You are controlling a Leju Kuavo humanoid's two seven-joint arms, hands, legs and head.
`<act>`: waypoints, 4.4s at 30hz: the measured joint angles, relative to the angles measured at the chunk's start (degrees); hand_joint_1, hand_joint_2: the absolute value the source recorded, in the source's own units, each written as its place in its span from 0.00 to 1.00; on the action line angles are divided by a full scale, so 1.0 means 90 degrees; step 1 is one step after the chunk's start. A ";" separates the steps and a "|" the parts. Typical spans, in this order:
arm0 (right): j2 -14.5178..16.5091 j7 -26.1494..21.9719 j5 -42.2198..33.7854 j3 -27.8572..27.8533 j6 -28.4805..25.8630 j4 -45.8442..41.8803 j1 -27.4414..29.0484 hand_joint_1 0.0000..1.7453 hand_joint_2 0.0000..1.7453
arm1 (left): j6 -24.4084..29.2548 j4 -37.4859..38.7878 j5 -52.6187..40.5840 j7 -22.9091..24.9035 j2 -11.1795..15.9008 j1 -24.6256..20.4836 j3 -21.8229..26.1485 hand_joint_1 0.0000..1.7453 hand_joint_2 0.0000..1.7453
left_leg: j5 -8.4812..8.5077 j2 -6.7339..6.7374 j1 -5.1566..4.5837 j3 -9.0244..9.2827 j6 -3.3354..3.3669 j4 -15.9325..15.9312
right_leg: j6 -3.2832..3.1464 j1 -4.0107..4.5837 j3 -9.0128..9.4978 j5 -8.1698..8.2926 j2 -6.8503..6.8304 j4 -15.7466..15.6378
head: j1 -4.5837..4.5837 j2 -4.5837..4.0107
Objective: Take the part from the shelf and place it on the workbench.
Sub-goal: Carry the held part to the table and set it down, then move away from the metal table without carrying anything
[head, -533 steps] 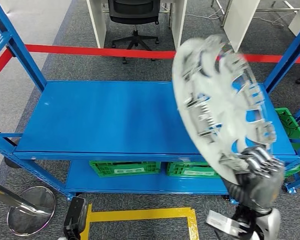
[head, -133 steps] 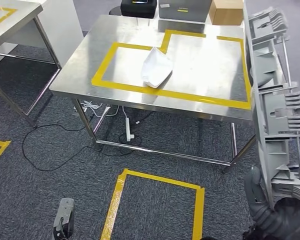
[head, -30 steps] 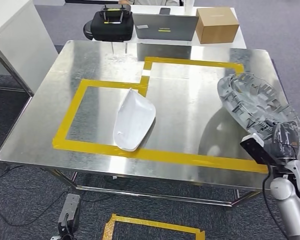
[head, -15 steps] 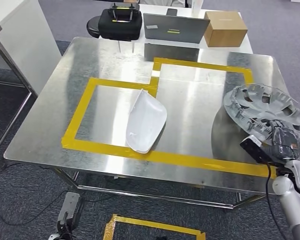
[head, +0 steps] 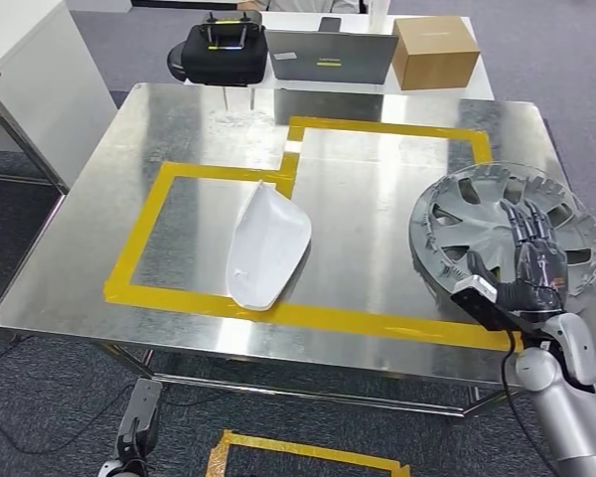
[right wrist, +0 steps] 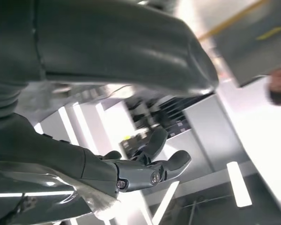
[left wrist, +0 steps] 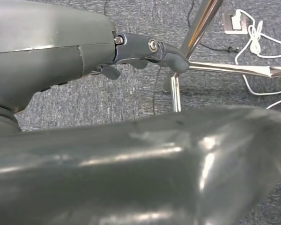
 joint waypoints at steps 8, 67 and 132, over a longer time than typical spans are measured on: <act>0.0645 -0.0570 -0.2044 0.0389 0.1321 -0.2274 0.0442 0.00 0.00 | -0.0116 0.0001 -0.0082 0.0022 0.0027 -0.0002 0.0004 0.00 0.00 | 0.0735 -0.0011 -0.0034 0.0700 0.0166 -0.1612 | 0.0110 0.0035 0.0006 0.0024 0.0017 -0.0011 | 0.0007 0.0000; 0.3698 0.3364 -0.1193 -0.5323 0.0318 0.4927 0.0994 0.00 0.00 | 0.0152 0.0033 0.0008 -0.0198 -0.0063 0.0563 0.1069 0.00 0.00 | 0.0287 0.0071 -0.0045 0.1595 0.0090 -0.1859 | -0.0115 0.0167 0.0116 0.0144 -0.0070 -0.0140 | -0.0012 0.0000; 0.3389 0.3176 0.0343 -0.4140 0.0719 0.5308 0.0865 0.00 0.00 | 0.0349 0.0083 -0.0155 0.0385 -0.0030 0.0544 0.0984 0.00 0.00 | 0.0737 0.0260 -0.0085 0.0983 0.0223 -0.1858 | 0.0042 0.0100 0.0390 -0.0366 -0.0520 0.0011 | -0.0092 0.0000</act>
